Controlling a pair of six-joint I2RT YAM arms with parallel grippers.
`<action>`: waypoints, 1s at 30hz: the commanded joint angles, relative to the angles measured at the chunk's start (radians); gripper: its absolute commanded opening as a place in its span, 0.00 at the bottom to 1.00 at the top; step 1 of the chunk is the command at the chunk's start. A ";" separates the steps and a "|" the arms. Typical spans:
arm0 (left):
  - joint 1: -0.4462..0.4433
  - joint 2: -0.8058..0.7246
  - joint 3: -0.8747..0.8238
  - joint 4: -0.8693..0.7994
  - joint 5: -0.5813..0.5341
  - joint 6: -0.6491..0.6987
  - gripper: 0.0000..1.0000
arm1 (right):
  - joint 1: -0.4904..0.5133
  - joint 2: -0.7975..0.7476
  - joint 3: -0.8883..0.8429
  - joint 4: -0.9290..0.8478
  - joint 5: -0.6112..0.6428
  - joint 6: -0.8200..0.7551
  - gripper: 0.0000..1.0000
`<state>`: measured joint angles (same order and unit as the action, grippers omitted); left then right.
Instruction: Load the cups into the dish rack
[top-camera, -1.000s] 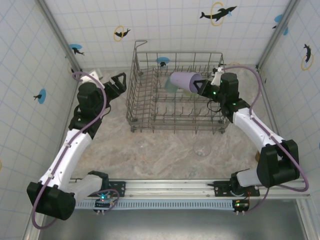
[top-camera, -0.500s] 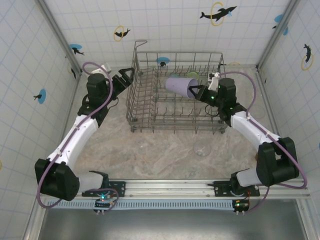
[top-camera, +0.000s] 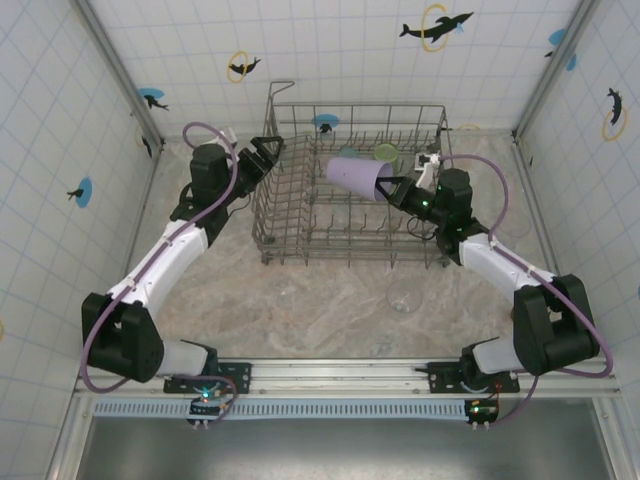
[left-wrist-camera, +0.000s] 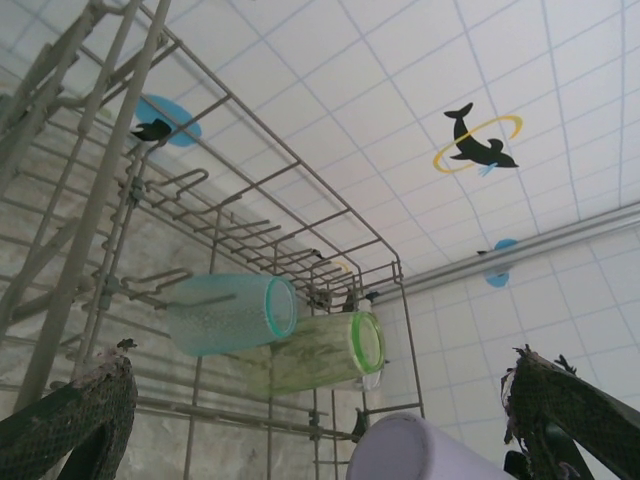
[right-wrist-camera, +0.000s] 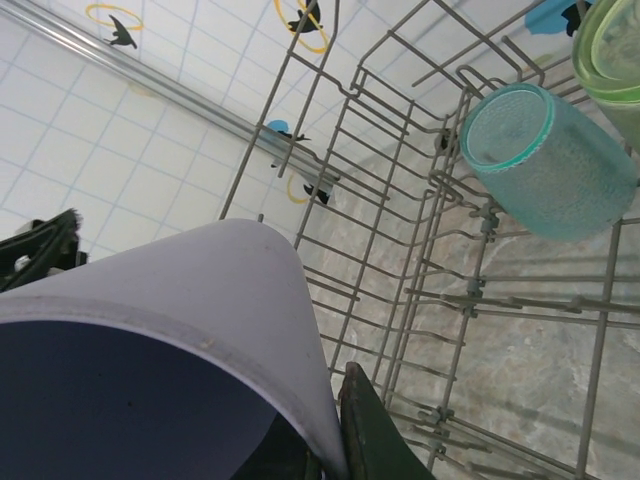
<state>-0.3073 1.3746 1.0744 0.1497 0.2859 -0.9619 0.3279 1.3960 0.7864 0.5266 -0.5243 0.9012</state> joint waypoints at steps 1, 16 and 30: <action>-0.009 0.029 0.045 0.048 0.063 -0.054 0.98 | 0.011 -0.026 -0.024 0.129 -0.020 0.036 0.00; -0.063 0.123 0.089 0.154 0.155 -0.198 0.98 | 0.039 0.052 0.005 0.285 -0.022 0.136 0.00; -0.110 0.194 0.105 0.221 0.238 -0.321 0.98 | 0.077 0.174 0.066 0.459 -0.022 0.222 0.00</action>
<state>-0.4145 1.5494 1.1633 0.3237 0.4965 -1.2427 0.4000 1.5578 0.7906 0.8734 -0.5430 1.0992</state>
